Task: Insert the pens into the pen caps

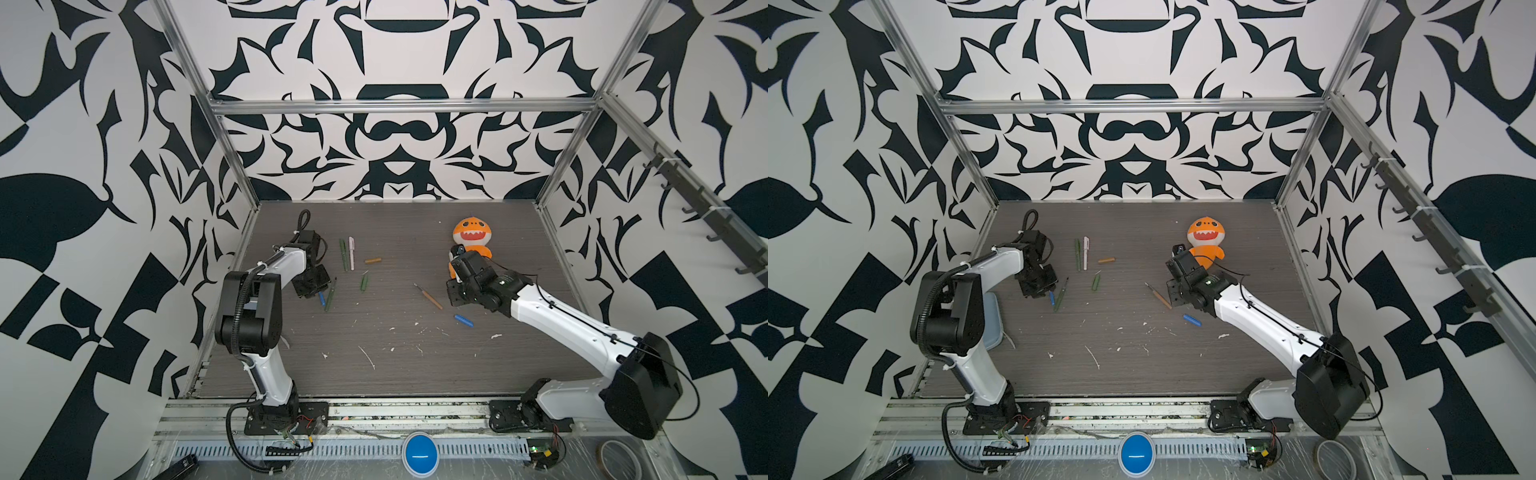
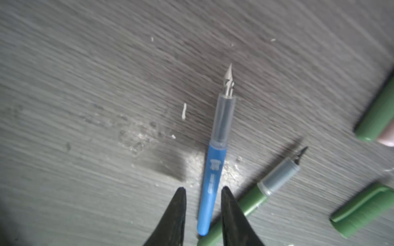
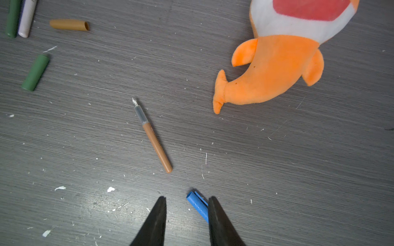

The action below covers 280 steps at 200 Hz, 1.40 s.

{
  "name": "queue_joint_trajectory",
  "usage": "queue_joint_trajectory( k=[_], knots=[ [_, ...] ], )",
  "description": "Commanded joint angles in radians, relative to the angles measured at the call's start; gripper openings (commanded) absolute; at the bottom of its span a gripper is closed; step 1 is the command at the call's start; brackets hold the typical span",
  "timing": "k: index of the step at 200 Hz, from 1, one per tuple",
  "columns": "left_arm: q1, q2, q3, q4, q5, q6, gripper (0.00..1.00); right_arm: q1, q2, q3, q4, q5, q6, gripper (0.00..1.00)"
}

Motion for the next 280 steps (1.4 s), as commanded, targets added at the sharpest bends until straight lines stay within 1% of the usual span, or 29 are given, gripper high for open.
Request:
queue_joint_trajectory(
  k=[1,30,71,97,122,125,132,154,171,199,212,224,233,246,261,271,280],
  knots=[
    [0.004,0.042,0.035,-0.038,-0.008,0.033,0.29,-0.003,-0.019,0.008,0.022,-0.009,-0.008,0.36],
    [0.005,0.065,0.029,-0.028,-0.037,0.048,0.25,-0.003,-0.024,0.016,0.018,-0.008,-0.003,0.36],
    [0.006,0.062,-0.001,-0.019,-0.06,0.081,0.12,-0.003,-0.05,0.015,0.018,-0.004,0.02,0.36],
    [0.004,0.02,-0.004,-0.013,-0.065,0.109,0.08,-0.003,-0.064,0.019,0.025,-0.009,0.025,0.35],
    [-0.002,-0.051,0.017,-0.021,-0.043,0.154,0.07,-0.003,-0.066,0.038,0.019,-0.017,0.027,0.35],
    [-0.006,-0.063,0.02,-0.023,-0.042,0.161,0.07,-0.003,-0.067,0.038,0.019,-0.05,0.028,0.35],
    [-0.015,-0.093,0.026,-0.021,-0.035,0.18,0.07,-0.003,-0.07,0.042,0.019,-0.061,0.029,0.35],
    [-0.076,-0.175,0.066,-0.027,-0.03,0.254,0.05,-0.003,-0.078,0.046,0.034,-0.09,0.035,0.35],
    [-0.152,-0.237,0.092,-0.002,-0.016,0.314,0.04,-0.003,-0.08,0.058,0.046,-0.12,0.041,0.35],
    [-0.337,-0.342,0.084,0.148,0.038,0.436,0.04,-0.005,-0.084,0.082,0.086,-0.179,0.048,0.35],
    [-0.421,-0.374,0.075,0.227,0.085,0.497,0.04,-0.008,-0.093,0.091,0.118,-0.214,0.052,0.35],
    [-0.479,-0.397,0.059,0.303,0.131,0.525,0.04,-0.012,-0.108,0.094,0.156,-0.237,0.07,0.36],
    [-0.506,-0.406,0.048,0.35,0.184,0.537,0.03,-0.015,-0.122,0.092,0.192,-0.26,0.082,0.38],
    [-0.51,-0.416,0.023,0.425,0.275,0.516,0.03,-0.017,-0.152,0.081,0.253,-0.282,0.108,0.42],
    [-0.51,-0.427,-0.018,0.5,0.341,0.498,0.03,-0.018,-0.192,0.062,0.315,-0.274,0.152,0.47],
    [-0.511,-0.442,-0.04,0.529,0.371,0.485,0.02,-0.02,-0.215,0.052,0.343,-0.259,0.186,0.5],
    [-0.51,-0.458,-0.057,0.549,0.407,0.477,0.02,-0.02,-0.232,0.042,0.369,-0.253,0.214,0.55]
  ],
)
